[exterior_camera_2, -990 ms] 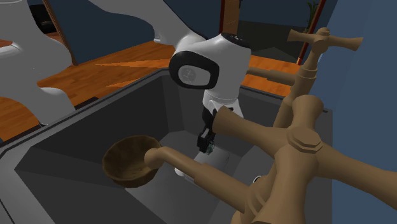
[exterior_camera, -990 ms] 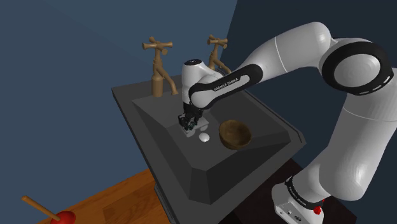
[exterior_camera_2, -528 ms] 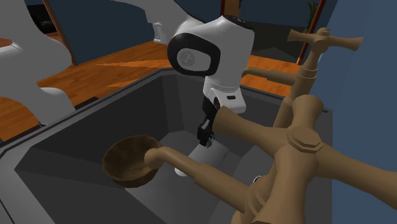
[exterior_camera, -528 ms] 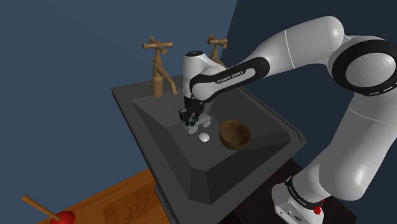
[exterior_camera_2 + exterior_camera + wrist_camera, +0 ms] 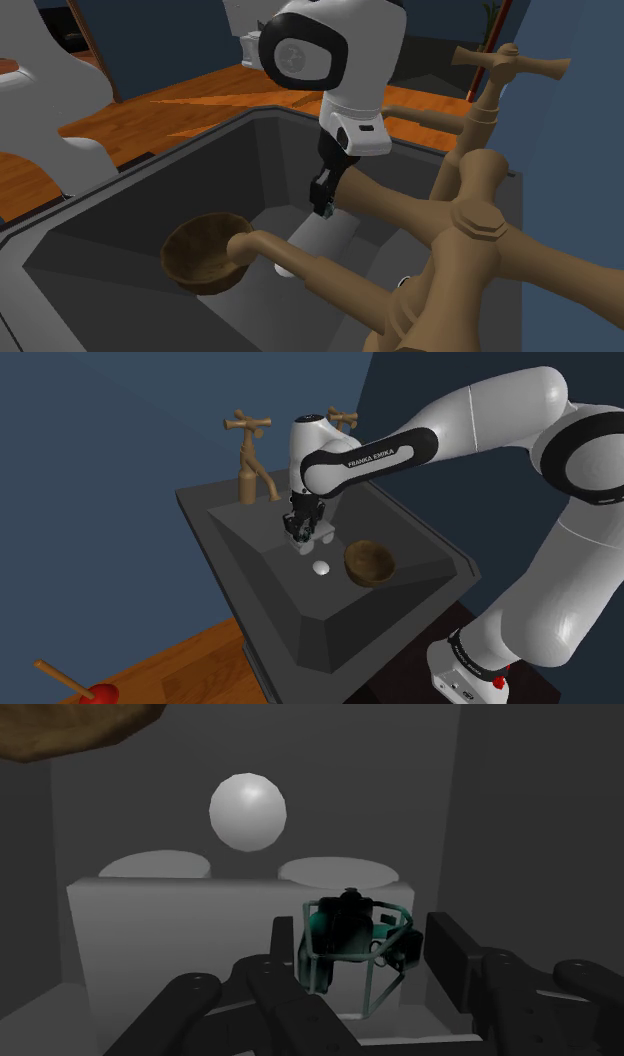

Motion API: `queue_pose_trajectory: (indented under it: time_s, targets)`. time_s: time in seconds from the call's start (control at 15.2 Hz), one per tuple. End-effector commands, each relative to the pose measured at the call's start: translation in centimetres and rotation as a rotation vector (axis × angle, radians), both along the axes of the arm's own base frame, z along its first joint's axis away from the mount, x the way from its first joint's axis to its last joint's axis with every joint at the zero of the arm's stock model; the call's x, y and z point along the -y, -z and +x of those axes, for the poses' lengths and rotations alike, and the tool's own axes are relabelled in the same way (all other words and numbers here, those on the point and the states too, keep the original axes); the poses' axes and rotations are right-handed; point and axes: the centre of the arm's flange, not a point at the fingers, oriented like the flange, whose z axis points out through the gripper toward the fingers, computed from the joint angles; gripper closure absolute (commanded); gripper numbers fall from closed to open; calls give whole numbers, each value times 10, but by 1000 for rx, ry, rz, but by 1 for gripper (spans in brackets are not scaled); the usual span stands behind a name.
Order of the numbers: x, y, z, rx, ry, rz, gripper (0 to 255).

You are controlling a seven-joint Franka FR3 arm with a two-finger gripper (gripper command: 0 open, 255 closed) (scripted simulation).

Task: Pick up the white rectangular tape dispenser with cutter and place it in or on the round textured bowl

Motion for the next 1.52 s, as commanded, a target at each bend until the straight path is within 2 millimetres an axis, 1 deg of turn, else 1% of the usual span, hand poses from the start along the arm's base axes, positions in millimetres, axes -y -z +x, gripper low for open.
queue_pose_trajectory:
  time_s: [0.0, 1.06, 1.12, 1.45]
  targets:
    - [-1, -12, 0, 0, 0, 0, 255]
    - [-1, -96, 0, 0, 0, 0, 255]
    - [-1, -99, 0, 0, 0, 0, 255]
    - [29, -110, -58, 0, 0, 0, 255]
